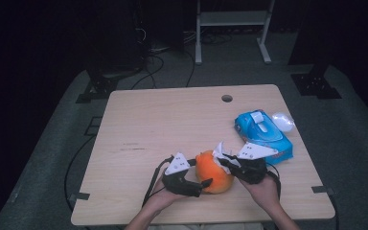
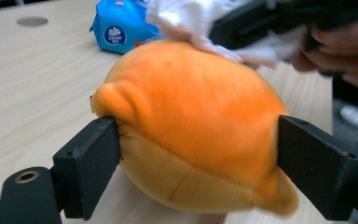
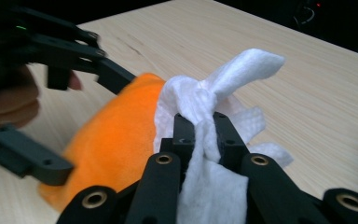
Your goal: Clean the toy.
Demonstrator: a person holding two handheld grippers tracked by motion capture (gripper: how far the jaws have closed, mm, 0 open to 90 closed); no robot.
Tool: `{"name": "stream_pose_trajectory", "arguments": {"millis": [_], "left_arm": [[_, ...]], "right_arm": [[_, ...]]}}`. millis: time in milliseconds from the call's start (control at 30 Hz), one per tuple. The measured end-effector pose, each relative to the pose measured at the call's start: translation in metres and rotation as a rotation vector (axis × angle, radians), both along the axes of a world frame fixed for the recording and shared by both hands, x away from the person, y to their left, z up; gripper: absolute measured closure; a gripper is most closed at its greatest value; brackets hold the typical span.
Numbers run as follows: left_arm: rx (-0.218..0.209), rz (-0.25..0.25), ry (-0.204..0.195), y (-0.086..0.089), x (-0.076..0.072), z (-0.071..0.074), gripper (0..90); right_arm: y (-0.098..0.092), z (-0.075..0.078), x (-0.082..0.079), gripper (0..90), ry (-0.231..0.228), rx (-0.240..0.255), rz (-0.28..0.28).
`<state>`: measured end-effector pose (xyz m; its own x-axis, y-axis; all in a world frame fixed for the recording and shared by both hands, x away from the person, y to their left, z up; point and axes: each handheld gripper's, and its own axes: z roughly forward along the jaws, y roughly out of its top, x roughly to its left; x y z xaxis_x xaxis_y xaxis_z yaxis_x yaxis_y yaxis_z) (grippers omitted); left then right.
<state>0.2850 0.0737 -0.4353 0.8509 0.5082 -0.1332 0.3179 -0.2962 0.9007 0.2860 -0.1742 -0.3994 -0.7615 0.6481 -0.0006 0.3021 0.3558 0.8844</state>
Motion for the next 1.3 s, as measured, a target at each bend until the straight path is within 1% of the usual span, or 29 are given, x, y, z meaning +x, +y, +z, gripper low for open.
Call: {"name": "stream_pose_trajectory", "arguments": {"millis": [33,67,167,233,267,300,333,433,533,567,600,633,667,700,767,800,833,867,900,967,1000,1033,1067,1100,1133,1167,1233,1300], "left_arm": [[0.010,0.000,-0.015,0.000,-0.001,0.000,18.6],[0.020,0.000,-0.030,-0.002,-0.004,0.001,20.5],[0.071,-0.019,-0.104,-0.011,-0.012,0.004,22.8],[0.103,-0.029,-0.142,-0.015,-0.016,0.005,23.4],[0.111,-0.028,-0.151,-0.015,-0.017,0.004,23.4],[0.112,-0.030,-0.152,-0.014,-0.016,0.004,23.8],[0.105,-0.027,-0.144,-0.012,-0.015,0.003,24.1],[0.105,-0.025,-0.129,-0.009,-0.013,0.001,24.2],[0.103,-0.028,-0.126,-0.008,-0.012,0.000,24.0],[0.100,-0.031,-0.122,-0.008,-0.011,0.001,23.7],[0.102,-0.034,-0.115,-0.008,-0.011,0.002,21.0],[0.103,-0.038,-0.112,-0.008,-0.010,0.003,19.3],[0.106,-0.040,-0.102,-0.007,-0.009,0.004,17.8],[0.099,-0.038,-0.092,-0.006,-0.008,0.004,17.7],[0.096,-0.035,-0.082,-0.004,-0.007,0.002,19.4],[0.105,-0.033,-0.080,-0.004,-0.007,0.001,21.2],[0.103,-0.032,-0.079,-0.002,-0.007,0.001,22.3],[0.103,-0.030,-0.077,-0.001,-0.007,0.000,23.0],[0.109,-0.031,-0.078,0.000,-0.006,0.000,23.4],[0.101,-0.025,-0.073,0.001,-0.006,-0.001,23.5],[0.103,-0.028,-0.072,0.001,-0.005,-0.001,23.4],[0.100,-0.028,-0.069,0.001,-0.005,0.000,23.1],[0.092,-0.027,-0.070,0.002,-0.005,0.002,21.6],[0.087,-0.031,-0.077,0.002,-0.005,0.004,19.5],[0.081,-0.027,-0.091,0.002,-0.005,0.007,17.8],[0.080,-0.019,-0.113,0.003,-0.006,0.009,16.1],[0.071,-0.006,-0.137,0.003,-0.006,0.012,13.6],[0.094,-0.003,-0.150,0.003,-0.006,0.011,13.6]], "right_arm": [[0.004,0.001,-0.002,81.1,0.006,0.009,0.013],[0.008,0.002,-0.004,81.1,-0.005,0.006,0.030],[0.026,0.005,-0.013,81.0,-0.018,-0.005,0.096],[0.036,0.006,-0.017,81.0,-0.031,-0.032,0.127],[0.038,0.006,-0.017,81.1,-0.047,-0.053,0.129],[0.037,0.006,-0.016,81.1,-0.051,-0.059,0.123],[0.034,0.007,-0.014,81.1,-0.044,-0.047,0.114],[0.017,0.007,-0.005,81.1,-0.025,-0.016,0.056],[0.003,0.005,-0.002,81.0,-0.005,0.003,0.009],[0.000,0.004,-0.001,81.0,0.001,0.011,0.008],[0.000,0.004,-0.002,81.1,0.005,0.017,0.008],[0.002,0.003,-0.003,81.0,0.003,0.012,0.013],[0.006,0.003,-0.004,81.0,-0.003,0.007,0.028],[0.009,0.003,-0.006,81.0,-0.003,0.012,0.050],[0.016,0.001,-0.007,80.9,0.011,0.038,0.116],[0.020,0.001,-0.009,80.8,0.006,0.021,0.127],[0.024,0.002,-0.010,80.9,-0.010,-0.002,0.127],[0.024,0.003,-0.010,80.9,-0.014,-0.010,0.124],[0.022,0.004,-0.008,80.9,-0.011,-0.005,0.116],[0.013,0.004,-0.004,80.9,-0.007,-0.001,0.075],[0.008,0.003,-0.001,80.9,-0.004,-0.001,0.051],[0.002,0.001,0.002,80.9,0.008,0.005,0.029],[-0.003,-0.001,0.005,80.9,0.025,0.014,0.014],[-0.007,-0.003,0.007,80.9,0.043,0.026,0.015],[-0.008,-0.004,0.008,80.9,0.044,0.030,0.011],[-0.008,-0.004,0.007,80.9,0.040,0.026,0.008],[-0.004,-0.004,0.006,80.9,0.045,0.031,0.026],[0.004,-0.006,0.002,80.9,0.042,0.021,0.050]]}}
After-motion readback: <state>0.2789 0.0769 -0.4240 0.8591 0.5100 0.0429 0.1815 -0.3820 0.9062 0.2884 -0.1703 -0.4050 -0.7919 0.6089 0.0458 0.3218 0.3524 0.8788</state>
